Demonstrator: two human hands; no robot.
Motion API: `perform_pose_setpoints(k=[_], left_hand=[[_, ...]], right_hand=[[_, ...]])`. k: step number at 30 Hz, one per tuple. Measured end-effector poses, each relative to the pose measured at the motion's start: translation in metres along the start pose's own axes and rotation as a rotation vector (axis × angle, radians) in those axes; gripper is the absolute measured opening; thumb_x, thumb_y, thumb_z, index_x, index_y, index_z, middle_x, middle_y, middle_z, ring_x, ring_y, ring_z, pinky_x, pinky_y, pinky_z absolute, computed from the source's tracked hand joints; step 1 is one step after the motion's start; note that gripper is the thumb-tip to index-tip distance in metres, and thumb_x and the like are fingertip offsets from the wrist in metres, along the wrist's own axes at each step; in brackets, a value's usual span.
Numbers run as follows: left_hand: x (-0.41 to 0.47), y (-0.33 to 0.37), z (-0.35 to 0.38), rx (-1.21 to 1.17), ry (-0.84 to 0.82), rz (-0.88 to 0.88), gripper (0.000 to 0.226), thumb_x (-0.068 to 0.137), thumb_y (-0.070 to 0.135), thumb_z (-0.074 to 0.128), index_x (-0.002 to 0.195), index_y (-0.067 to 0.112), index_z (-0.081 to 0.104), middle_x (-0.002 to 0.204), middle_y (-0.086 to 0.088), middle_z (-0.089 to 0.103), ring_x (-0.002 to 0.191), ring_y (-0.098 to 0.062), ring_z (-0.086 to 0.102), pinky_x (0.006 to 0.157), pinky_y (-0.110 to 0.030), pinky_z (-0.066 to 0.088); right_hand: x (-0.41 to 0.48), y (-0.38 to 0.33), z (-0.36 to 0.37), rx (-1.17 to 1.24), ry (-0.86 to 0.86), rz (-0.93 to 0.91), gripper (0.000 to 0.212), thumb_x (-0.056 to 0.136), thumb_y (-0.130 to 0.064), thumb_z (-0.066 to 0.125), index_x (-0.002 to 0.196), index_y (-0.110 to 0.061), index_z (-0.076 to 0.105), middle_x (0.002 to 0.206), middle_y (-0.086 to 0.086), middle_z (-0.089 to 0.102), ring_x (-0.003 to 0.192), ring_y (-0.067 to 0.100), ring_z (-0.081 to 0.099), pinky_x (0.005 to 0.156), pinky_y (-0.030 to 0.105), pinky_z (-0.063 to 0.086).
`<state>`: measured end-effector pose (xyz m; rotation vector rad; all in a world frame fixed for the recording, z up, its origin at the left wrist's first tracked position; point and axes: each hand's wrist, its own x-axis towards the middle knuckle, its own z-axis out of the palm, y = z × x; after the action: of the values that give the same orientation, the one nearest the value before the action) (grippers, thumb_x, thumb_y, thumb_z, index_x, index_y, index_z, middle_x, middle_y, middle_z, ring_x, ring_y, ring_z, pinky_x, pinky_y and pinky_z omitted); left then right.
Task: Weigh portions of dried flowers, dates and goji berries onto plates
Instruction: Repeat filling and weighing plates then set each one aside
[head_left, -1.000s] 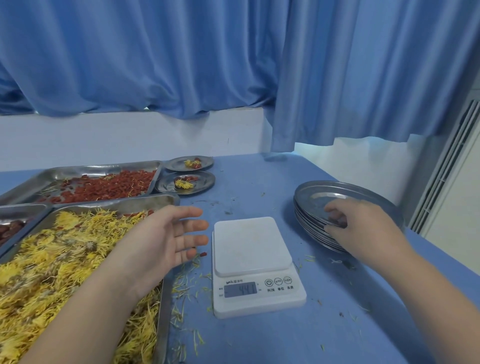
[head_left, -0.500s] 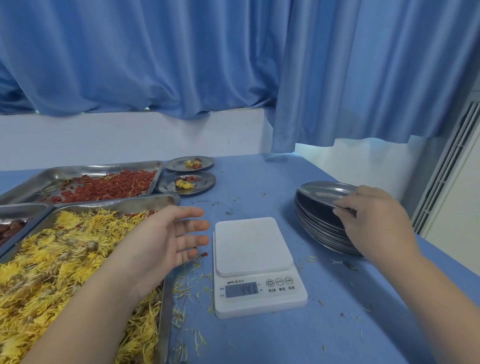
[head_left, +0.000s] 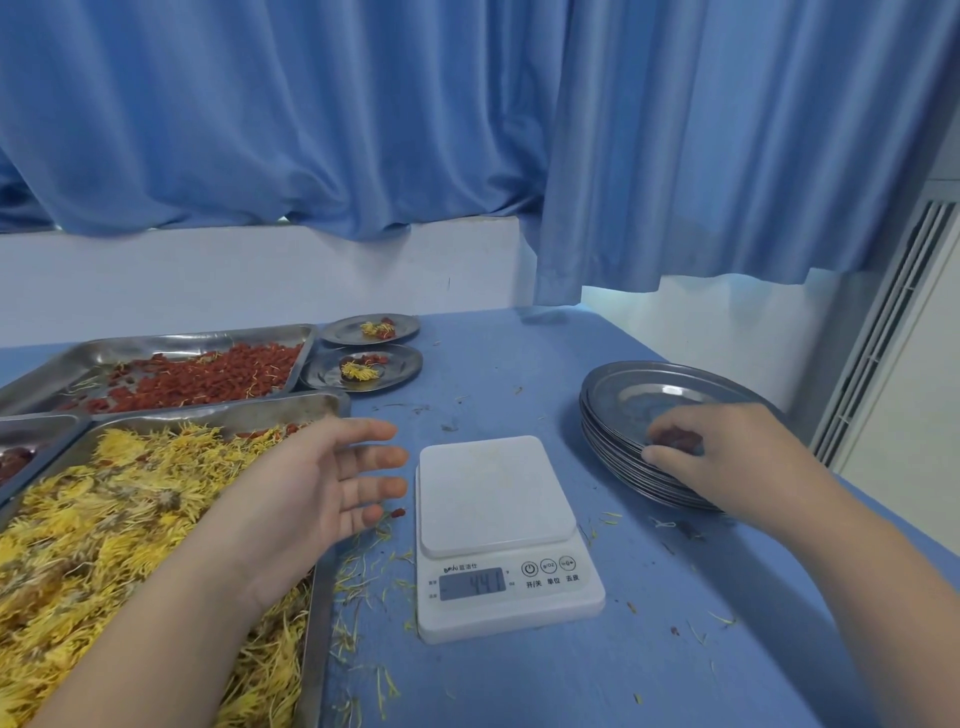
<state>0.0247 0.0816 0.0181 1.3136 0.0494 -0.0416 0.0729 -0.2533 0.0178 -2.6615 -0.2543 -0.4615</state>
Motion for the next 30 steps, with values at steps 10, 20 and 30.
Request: perform_pose_setpoints(k=[10, 20, 30], left_hand=[[-0.001, 0.001, 0.003, 0.014, 0.021, -0.012, 0.019, 0.091, 0.025, 0.053, 0.099, 0.013, 0.065, 0.081, -0.007, 0.069, 0.064, -0.020, 0.067, 0.050, -0.027, 0.050], [-0.002, 0.002, 0.004, 0.031, 0.038, -0.019, 0.018, 0.092, 0.026, 0.052, 0.098, 0.014, 0.065, 0.081, -0.007, 0.069, 0.066, -0.022, 0.067, 0.059, -0.032, 0.046], [-0.002, 0.002, 0.004, 0.043, 0.052, -0.018, 0.020, 0.092, 0.027, 0.053, 0.100, 0.013, 0.065, 0.082, -0.008, 0.069, 0.066, -0.022, 0.067, 0.063, -0.034, 0.045]], right_hand=[[-0.001, -0.001, -0.003, -0.048, 0.067, -0.073, 0.012, 0.088, -0.029, 0.063, 0.079, -0.028, 0.071, 0.070, -0.011, 0.068, 0.070, 0.015, 0.060, 0.071, 0.037, 0.050], [0.001, -0.012, -0.006, -0.153, 0.134, -0.241, 0.005, 0.072, -0.013, 0.068, 0.074, -0.010, 0.064, 0.058, 0.003, 0.061, 0.061, 0.029, 0.060, 0.060, 0.034, 0.053], [-0.009, -0.014, -0.012, 0.010, 0.060, -0.248, 0.016, 0.076, -0.015, 0.069, 0.088, -0.024, 0.065, 0.082, -0.016, 0.067, 0.076, 0.005, 0.064, 0.073, 0.027, 0.052]])
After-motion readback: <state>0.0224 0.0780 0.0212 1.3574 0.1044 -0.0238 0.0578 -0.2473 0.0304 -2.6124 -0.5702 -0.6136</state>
